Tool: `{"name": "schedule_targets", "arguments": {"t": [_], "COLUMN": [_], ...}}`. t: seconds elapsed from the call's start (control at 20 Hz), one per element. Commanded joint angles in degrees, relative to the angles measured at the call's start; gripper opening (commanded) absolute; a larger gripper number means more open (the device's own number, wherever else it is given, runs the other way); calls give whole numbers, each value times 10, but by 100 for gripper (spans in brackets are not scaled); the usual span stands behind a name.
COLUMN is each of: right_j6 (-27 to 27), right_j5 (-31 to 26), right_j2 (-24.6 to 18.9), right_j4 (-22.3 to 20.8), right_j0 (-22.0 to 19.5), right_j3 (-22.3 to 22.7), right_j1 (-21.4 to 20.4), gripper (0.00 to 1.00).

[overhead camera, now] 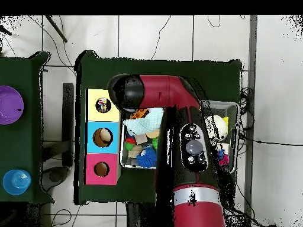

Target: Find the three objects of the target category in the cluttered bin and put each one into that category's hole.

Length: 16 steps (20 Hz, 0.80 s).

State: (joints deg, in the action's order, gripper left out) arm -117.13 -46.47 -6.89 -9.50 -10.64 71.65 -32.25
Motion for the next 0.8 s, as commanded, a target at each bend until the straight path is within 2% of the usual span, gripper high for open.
{"name": "schedule_targets", "arguments": {"t": [0.05,0.35,0.8], "right_j6": [185,175,181], "right_j5": [72,87,78], "right_j2": [-97,-126,-160], "right_j4": [-58,-86,-121], "right_j0": [-43,-61,-91], "right_j3": [85,107,97], "right_j1": [-17,-31,-21], "gripper": [100,100,100]}}
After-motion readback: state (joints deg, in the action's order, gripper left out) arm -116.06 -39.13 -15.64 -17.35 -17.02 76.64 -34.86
